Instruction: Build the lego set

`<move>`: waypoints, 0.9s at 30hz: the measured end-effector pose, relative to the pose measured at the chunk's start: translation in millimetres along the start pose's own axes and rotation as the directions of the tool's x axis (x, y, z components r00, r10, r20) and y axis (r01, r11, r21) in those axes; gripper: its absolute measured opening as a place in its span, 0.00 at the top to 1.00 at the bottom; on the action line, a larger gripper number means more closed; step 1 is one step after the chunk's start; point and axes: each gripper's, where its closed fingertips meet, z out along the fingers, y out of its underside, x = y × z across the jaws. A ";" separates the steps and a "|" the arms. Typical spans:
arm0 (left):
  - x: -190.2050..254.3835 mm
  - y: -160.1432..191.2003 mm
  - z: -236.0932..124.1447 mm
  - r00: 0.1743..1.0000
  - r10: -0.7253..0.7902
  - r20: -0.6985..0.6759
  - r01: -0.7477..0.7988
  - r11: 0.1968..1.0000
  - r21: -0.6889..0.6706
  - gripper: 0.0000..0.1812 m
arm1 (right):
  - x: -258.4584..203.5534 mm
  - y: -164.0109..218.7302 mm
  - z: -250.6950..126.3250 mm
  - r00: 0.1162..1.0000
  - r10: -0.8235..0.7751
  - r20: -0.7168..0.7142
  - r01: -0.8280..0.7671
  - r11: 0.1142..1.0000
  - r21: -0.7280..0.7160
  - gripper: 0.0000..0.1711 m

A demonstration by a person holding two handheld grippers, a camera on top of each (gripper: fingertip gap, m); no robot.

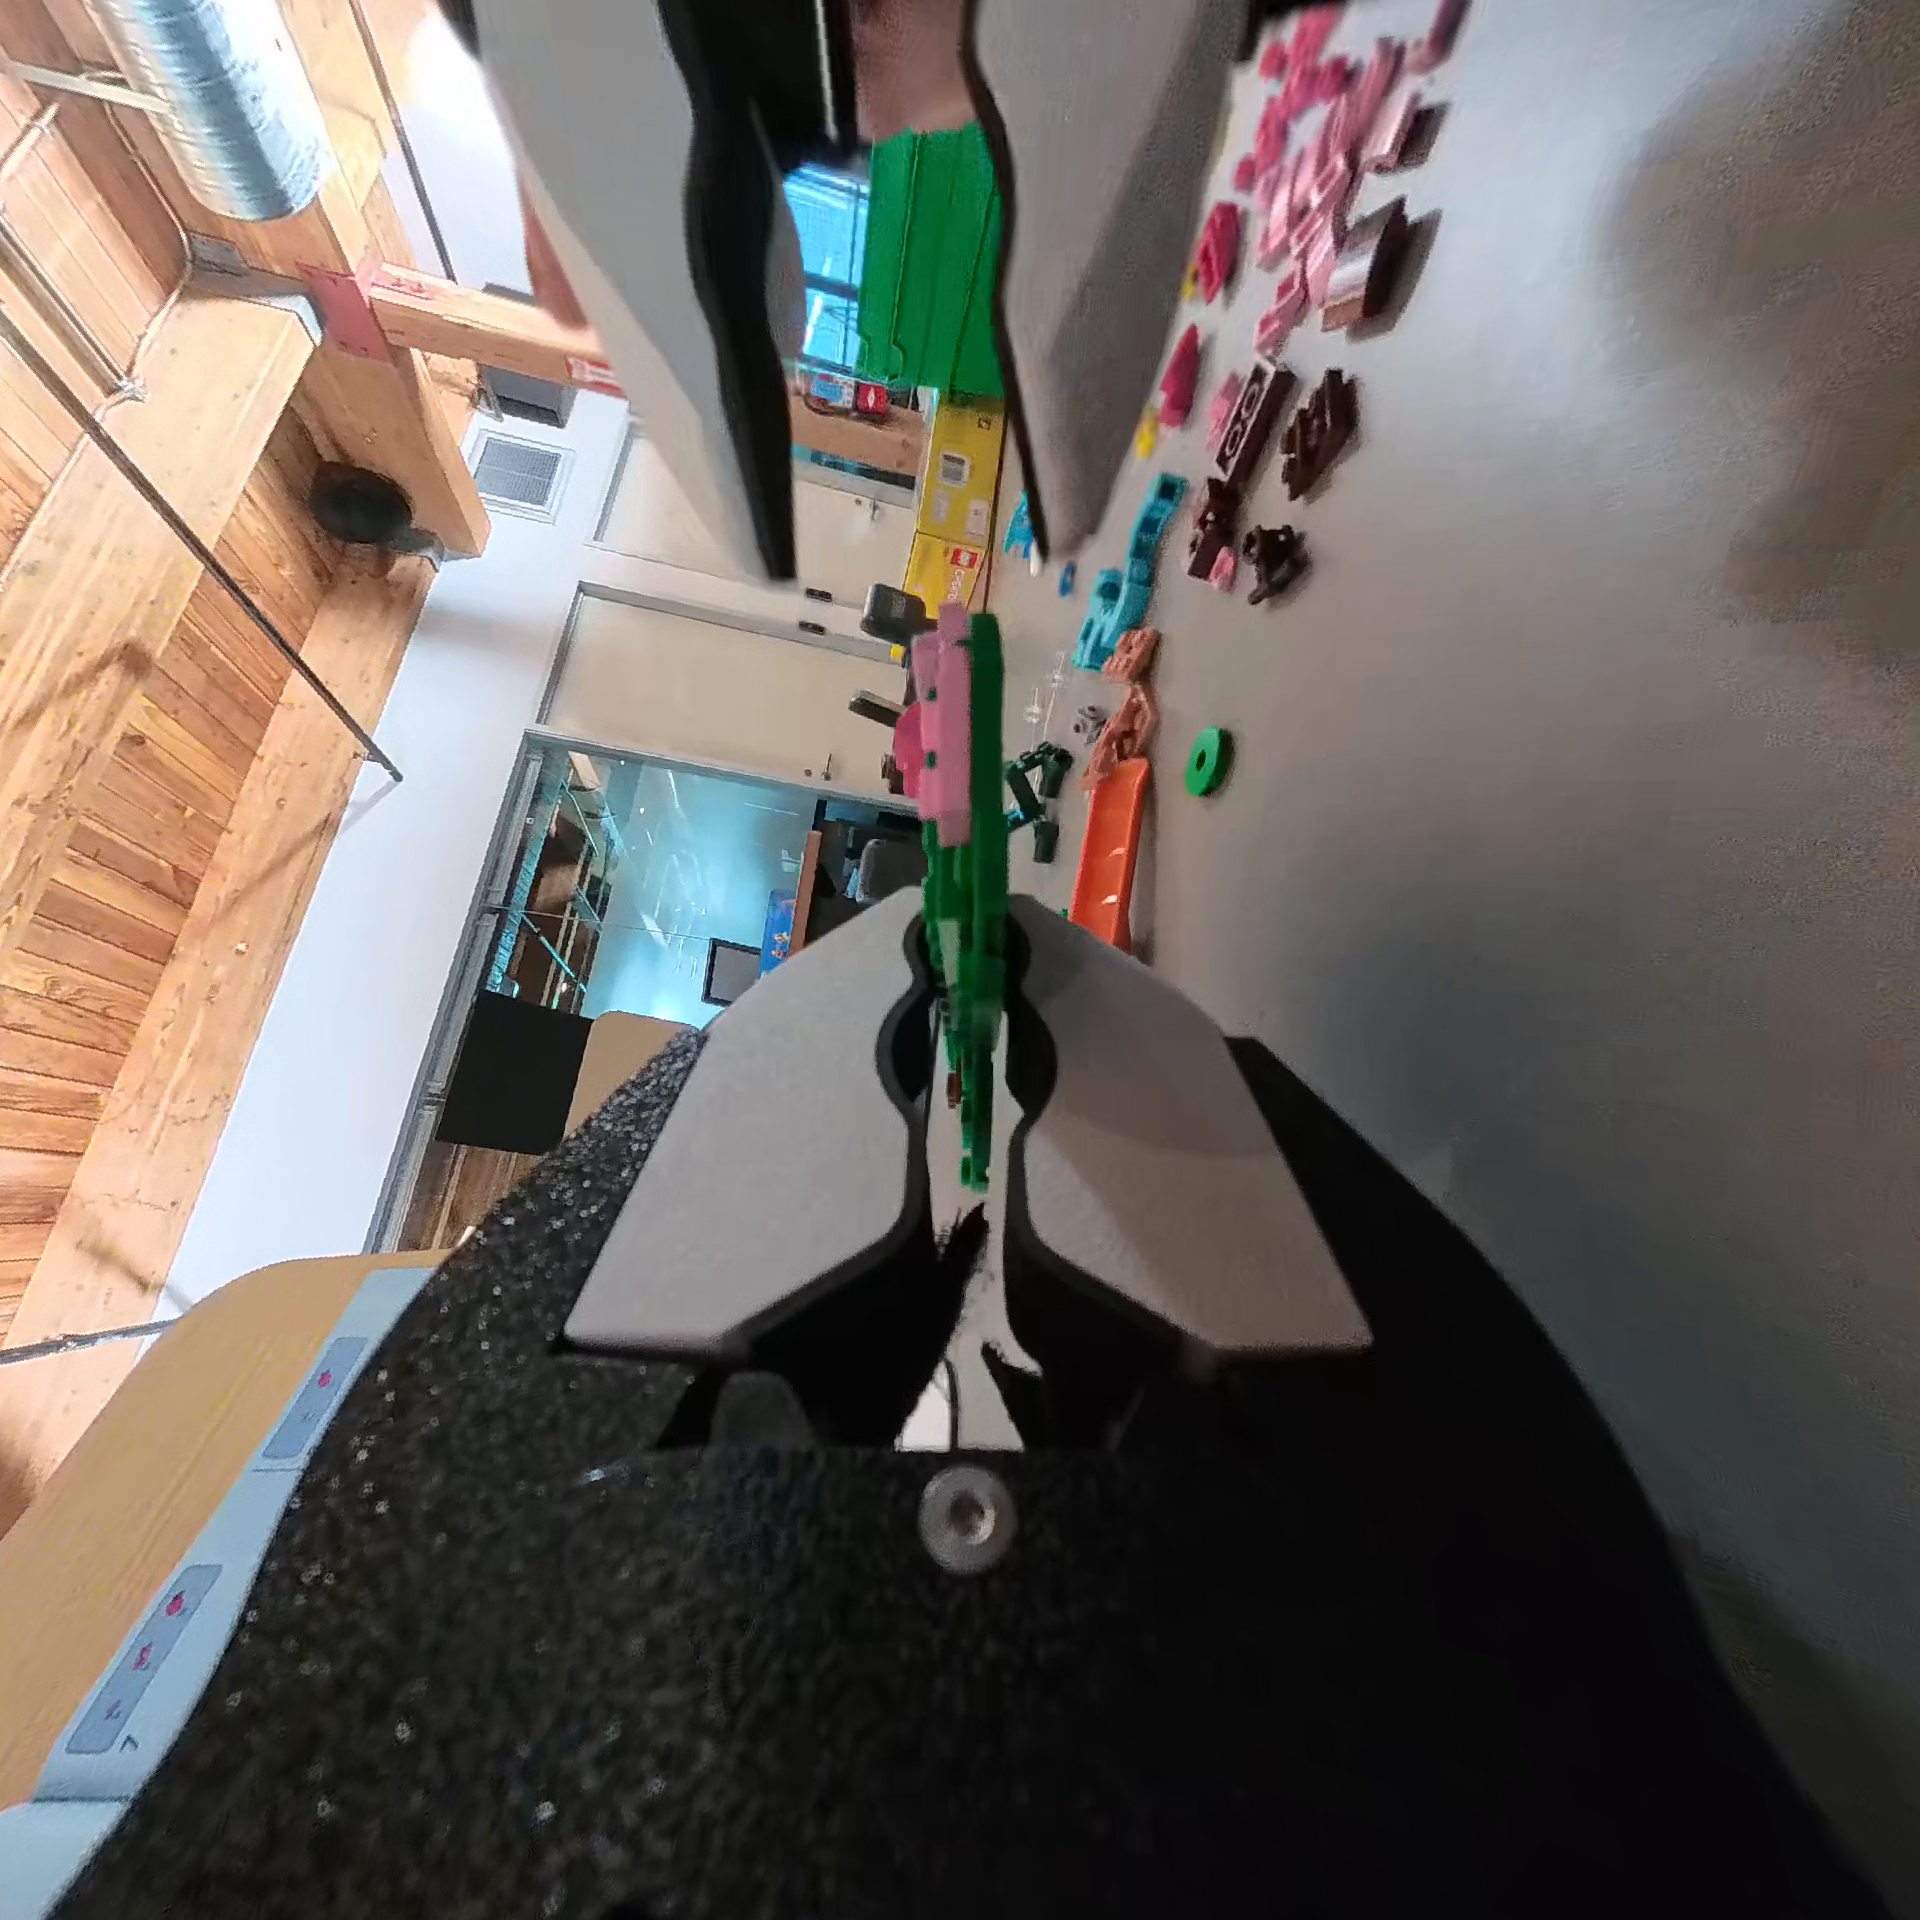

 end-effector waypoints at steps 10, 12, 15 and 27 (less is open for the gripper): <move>5.5 -3.7 1.8 0.996 0.093 0.013 -0.093 0.996 0.003 0.95 | 30.4 115.0 -108.1 0.723 0.691 0.008 -0.666 0.701 -0.254 0.88; 5.7 -3.3 1.9 0.996 0.094 0.012 -0.094 0.996 0.002 0.95 | 14.4 135.2 -126.2 0.633 0.773 0.053 -0.709 0.606 -0.361 0.89; 6.0 -2.4 2.0 0.995 0.095 0.010 -0.095 0.996 -0.001 0.95 | -15.6 153.9 -145.1 0.546 0.830 0.119 -0.685 0.523 -0.506 0.90; 7.5 -4.7 1.2 0.991 0.130 0.018 -0.130 0.992 0.008 0.95 | -58.3 145.6 -123.2 0.449 0.854 0.262 -0.602 0.506 -0.618 0.94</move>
